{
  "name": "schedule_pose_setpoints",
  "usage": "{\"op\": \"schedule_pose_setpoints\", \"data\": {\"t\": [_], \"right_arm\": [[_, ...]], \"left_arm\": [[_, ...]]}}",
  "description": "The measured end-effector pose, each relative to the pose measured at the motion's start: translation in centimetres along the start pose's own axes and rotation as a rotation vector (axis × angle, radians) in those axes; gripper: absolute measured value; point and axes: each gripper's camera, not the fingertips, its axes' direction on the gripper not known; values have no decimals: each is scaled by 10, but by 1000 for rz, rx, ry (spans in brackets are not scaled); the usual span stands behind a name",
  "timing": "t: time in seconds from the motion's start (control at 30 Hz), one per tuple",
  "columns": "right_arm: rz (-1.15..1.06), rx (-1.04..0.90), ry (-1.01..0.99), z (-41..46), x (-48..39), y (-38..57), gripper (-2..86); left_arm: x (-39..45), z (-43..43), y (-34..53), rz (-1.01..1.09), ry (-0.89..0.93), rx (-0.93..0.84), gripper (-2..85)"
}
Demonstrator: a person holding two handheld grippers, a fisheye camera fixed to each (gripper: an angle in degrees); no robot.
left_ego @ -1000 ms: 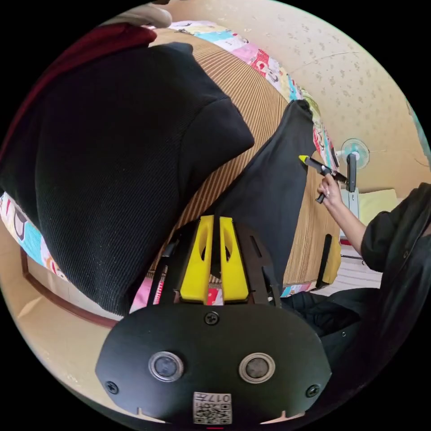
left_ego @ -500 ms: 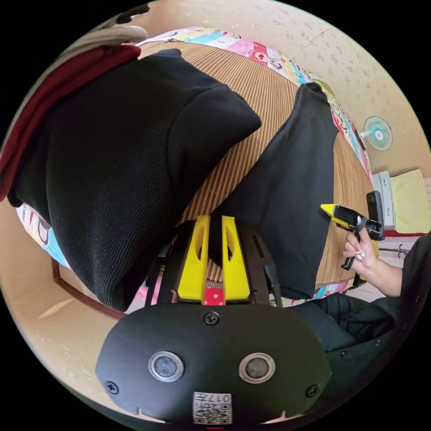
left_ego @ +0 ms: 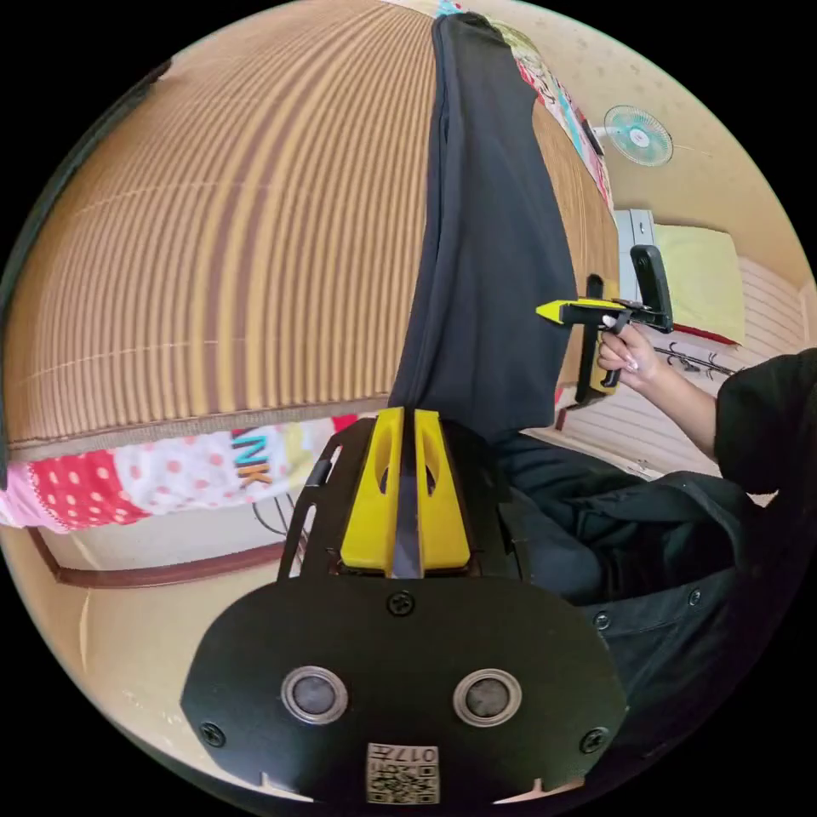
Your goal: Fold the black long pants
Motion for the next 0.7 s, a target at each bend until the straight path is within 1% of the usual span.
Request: {"op": "schedule_pose_setpoints", "data": {"t": [0.03, 0.07, 0.17, 0.2, 0.23, 0.3, 0.33, 0.4, 0.43, 0.5, 0.6, 0.63, 0.7], "right_arm": [[6, -12, -7, -6, 7, 8, 34], [27, -51, -10, -16, 20, 24, 42], [65, -133, 7, -42, 47, 51, 68], [64, -111, -9, -58, 55, 56, 79], [75, -83, -16, -68, 60, 57, 83], [123, 67, -75, -102, 82, 54, 98], [136, 107, -94, -109, 88, 51, 102], [167, 264, -186, -130, 112, 34, 112], [172, 301, -210, -134, 117, 28, 114], [185, 432, -307, -147, 135, -1, 118], [172, 514, -453, -155, 147, -40, 120], [178, 522, -483, -155, 149, -47, 120], [167, 515, -543, -154, 147, -71, 120]], "left_arm": [[6, 9, -6, 6, 44, -44, 20], [9, 11, -9, 9, 54, -47, 16], [20, -11, -21, 50, 70, 74, 26], [20, -25, -31, 75, 97, 125, 43], [17, -36, -44, 76, 121, 169, 64], [8, -49, -73, 66, 172, 210, 91], [-1, -53, -98, 50, 209, 223, 108], [-16, -59, -135, 12, 258, 260, 128], [-23, -61, -163, 14, 289, 269, 133], [-29, -63, -204, 20, 294, 251, 136], [-28, -69, -255, 36, 281, 267, 134], [-26, -73, -266, 23, 266, 313, 134], [-20, -74, -276, 33, 230, 352, 135]]}}
